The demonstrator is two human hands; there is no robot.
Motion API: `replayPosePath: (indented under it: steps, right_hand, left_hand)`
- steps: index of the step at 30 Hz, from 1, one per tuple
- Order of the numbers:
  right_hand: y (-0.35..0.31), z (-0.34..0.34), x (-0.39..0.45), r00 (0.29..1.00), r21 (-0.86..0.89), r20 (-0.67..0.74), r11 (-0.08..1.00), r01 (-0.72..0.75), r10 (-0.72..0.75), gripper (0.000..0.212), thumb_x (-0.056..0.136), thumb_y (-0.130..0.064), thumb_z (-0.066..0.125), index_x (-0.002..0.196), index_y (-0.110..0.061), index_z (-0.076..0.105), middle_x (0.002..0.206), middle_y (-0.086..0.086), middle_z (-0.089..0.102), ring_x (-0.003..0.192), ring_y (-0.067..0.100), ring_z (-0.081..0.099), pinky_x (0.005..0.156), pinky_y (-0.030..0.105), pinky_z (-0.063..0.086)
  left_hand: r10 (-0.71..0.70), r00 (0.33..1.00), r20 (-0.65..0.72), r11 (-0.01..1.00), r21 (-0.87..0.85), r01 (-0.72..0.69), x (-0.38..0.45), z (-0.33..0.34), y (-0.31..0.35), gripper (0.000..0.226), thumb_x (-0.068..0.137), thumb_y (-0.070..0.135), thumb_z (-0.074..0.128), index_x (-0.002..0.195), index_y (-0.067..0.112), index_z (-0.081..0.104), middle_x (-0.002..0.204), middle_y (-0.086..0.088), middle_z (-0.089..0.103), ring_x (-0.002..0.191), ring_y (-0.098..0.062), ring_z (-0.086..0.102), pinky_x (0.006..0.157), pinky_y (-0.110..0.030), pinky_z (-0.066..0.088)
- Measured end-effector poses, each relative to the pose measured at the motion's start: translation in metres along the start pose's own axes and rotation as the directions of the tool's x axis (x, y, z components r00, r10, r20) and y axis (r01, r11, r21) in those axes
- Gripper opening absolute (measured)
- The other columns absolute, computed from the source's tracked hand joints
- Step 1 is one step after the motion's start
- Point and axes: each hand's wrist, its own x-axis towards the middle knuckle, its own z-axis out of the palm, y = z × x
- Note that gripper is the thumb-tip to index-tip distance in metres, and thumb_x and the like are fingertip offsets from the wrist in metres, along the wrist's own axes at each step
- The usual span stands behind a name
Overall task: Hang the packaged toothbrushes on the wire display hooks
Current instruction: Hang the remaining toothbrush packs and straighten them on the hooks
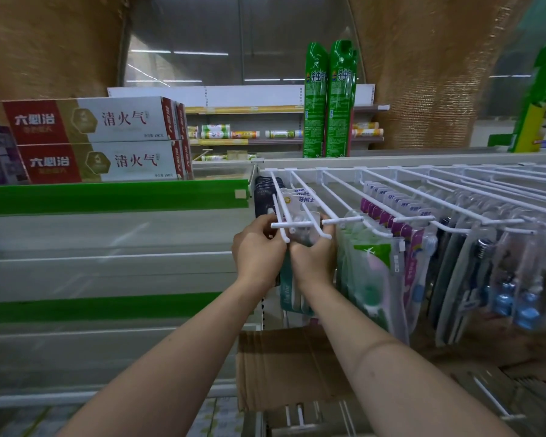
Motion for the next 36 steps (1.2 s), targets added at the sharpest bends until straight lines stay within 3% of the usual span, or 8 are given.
replayPosePath:
  steps: [3, 10, 16, 20, 25, 28, 33, 36]
  right_hand:
    - [-0.003, -0.004, -0.009, 0.999, -0.099, 0.002, 0.994, 0.040, -0.040, 0.085, 0.073, -0.040, 0.072, 0.148, -0.030, 0.033, 0.141, 0.007, 0.055, 0.127, 0.025, 0.056, 0.101, 0.051, 0.050]
    - [-0.004, -0.012, -0.021, 0.992, -0.270, 0.054, 0.955, 0.120, -0.110, 0.091, 0.094, -0.036, 0.066, 0.161, -0.020, 0.007, 0.165, 0.008, 0.020, 0.151, 0.022, 0.021, 0.122, 0.039, 0.023]
    - [0.000, -0.011, -0.032, 0.979, -0.407, 0.100, 0.890, 0.204, -0.178, 0.099, 0.095, -0.039, 0.063, 0.160, -0.014, -0.007, 0.168, 0.009, -0.001, 0.155, 0.022, 0.001, 0.122, 0.032, 0.005]
    - [0.003, -0.007, -0.045, 0.982, -0.435, 0.129, 0.881, 0.183, -0.140, 0.100, 0.097, -0.035, 0.061, 0.159, -0.013, -0.015, 0.168, 0.009, -0.012, 0.155, 0.021, -0.009, 0.119, 0.029, -0.005]
    - [0.006, -0.009, -0.060, 0.987, -0.456, 0.123, 0.878, 0.145, -0.099, 0.101, 0.096, -0.038, 0.062, 0.159, -0.011, -0.013, 0.168, 0.009, -0.011, 0.155, 0.020, -0.007, 0.122, 0.031, -0.003]
    - [-0.001, -0.011, -0.059, 0.992, -0.458, 0.098, 0.881, 0.119, -0.083, 0.104, 0.093, -0.045, 0.064, 0.159, -0.009, -0.008, 0.168, 0.012, -0.001, 0.156, 0.024, 0.002, 0.126, 0.039, 0.008]
    - [-0.014, -0.013, -0.035, 0.998, -0.427, 0.059, 0.903, 0.045, -0.022, 0.110, 0.084, -0.041, 0.073, 0.160, -0.009, 0.000, 0.166, 0.015, 0.017, 0.152, 0.029, 0.020, 0.123, 0.042, 0.022]
    - [-0.014, -0.012, -0.022, 0.998, -0.359, 0.066, 0.933, 0.006, 0.018, 0.118, 0.076, -0.046, 0.078, 0.160, -0.017, 0.000, 0.161, 0.014, 0.027, 0.148, 0.032, 0.031, 0.117, 0.046, 0.033]
  left_hand:
    - [-0.009, 1.000, 0.004, 1.000, 0.028, 0.009, -0.004, 0.000, 0.004, 0.020, 0.091, 0.029, 0.071, 0.076, 0.041, 0.066, 0.069, 0.014, 0.067, 0.076, -0.017, 0.068, 0.072, -0.036, 0.058]
    - [-0.022, 1.000, -0.010, 0.996, 0.090, 0.022, -0.010, -0.003, 0.006, 0.012, 0.091, 0.035, 0.071, 0.089, 0.025, 0.078, 0.066, 0.014, 0.064, 0.071, -0.004, 0.062, 0.055, -0.010, 0.035]
    - [-0.016, 1.000, -0.022, 0.996, 0.087, 0.017, -0.016, -0.011, 0.002, 0.019, 0.089, 0.043, 0.071, 0.097, 0.026, 0.076, 0.081, 0.011, 0.073, 0.082, -0.012, 0.069, 0.077, -0.031, 0.055]
    - [-0.025, 1.000, 0.006, 0.990, 0.139, 0.024, -0.022, -0.025, 0.002, 0.022, 0.090, 0.043, 0.070, 0.105, 0.027, 0.075, 0.095, 0.007, 0.076, 0.093, -0.015, 0.069, 0.087, -0.034, 0.055]
    - [-0.070, 0.995, 0.064, 0.975, 0.217, 0.055, -0.033, -0.040, 0.002, 0.038, 0.092, 0.039, 0.068, 0.127, 0.025, 0.070, 0.124, 0.001, 0.072, 0.114, -0.020, 0.065, 0.098, -0.036, 0.052]
    - [-0.100, 0.989, 0.105, 0.973, 0.217, 0.075, -0.036, -0.046, 0.005, 0.043, 0.092, 0.040, 0.067, 0.131, 0.025, 0.067, 0.130, -0.001, 0.069, 0.121, -0.022, 0.062, 0.101, -0.034, 0.049]
    - [-0.126, 0.977, 0.174, 0.987, 0.117, 0.106, -0.028, -0.044, 0.019, 0.047, 0.091, 0.038, 0.069, 0.134, 0.021, 0.065, 0.132, 0.001, 0.067, 0.122, -0.019, 0.060, 0.104, -0.030, 0.046]
    - [-0.158, 0.967, 0.198, 0.987, 0.054, 0.150, -0.019, -0.039, 0.026, 0.047, 0.082, 0.045, 0.069, 0.125, 0.027, 0.070, 0.116, 0.004, 0.072, 0.107, -0.019, 0.067, 0.097, -0.043, 0.056]
